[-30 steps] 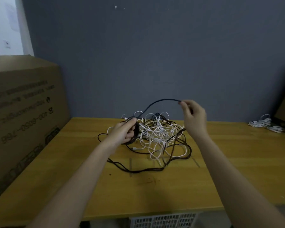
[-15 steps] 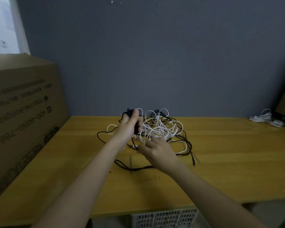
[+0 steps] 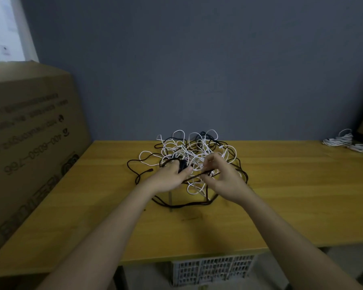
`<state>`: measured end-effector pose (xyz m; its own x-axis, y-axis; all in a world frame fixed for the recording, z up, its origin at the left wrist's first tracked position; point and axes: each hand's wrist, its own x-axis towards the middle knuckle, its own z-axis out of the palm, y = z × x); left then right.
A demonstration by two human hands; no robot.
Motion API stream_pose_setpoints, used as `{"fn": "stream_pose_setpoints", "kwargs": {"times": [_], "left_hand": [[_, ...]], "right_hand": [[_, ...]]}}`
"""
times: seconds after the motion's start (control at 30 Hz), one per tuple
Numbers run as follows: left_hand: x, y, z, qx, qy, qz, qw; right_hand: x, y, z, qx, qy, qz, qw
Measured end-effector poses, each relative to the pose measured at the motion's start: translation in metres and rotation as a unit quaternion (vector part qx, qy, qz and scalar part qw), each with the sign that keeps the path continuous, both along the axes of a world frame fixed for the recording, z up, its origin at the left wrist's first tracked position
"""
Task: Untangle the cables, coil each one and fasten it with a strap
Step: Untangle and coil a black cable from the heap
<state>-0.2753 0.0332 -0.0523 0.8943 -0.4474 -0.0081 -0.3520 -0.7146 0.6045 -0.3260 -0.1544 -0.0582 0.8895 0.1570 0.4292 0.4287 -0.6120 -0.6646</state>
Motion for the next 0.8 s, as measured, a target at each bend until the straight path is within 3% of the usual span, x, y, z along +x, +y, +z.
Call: {"fn": "stream_pose_setpoints", "kwargs": {"times": [0.1, 0.23, 0.4, 0.47, 0.63, 0.8], "left_hand": [[-0.011, 0.004, 0.002, -0.037, 0.037, -0.046, 0.998], [-0.016, 0.018, 0.002, -0.052, 0.014, -0.078, 0.995], [-0.022, 0.029, 0.004, -0.206, 0.056, -0.069, 0.975], [-0.023, 0.032, 0.007, -0.277, 0.078, -0.054, 0.956], [-0.023, 0.036, 0.017, -0.381, 0.044, 0.000, 0.924], [-0.019, 0.036, 0.022, -0.440, 0.020, 0.059, 0.896]], "right_hand": [[0.011, 0.001, -0.008, -0.072, -0.041, 0.017, 0.996], [0.020, 0.001, -0.017, -0.099, -0.038, 0.010, 0.994], [0.034, -0.007, -0.024, -0.169, -0.062, -0.048, 0.983], [0.040, -0.014, -0.027, -0.197, -0.032, -0.082, 0.976], [0.043, -0.038, -0.038, -0.075, 0.079, -0.166, 0.980], [0.043, -0.036, -0.035, 0.042, 0.018, -0.190, 0.981]]}}
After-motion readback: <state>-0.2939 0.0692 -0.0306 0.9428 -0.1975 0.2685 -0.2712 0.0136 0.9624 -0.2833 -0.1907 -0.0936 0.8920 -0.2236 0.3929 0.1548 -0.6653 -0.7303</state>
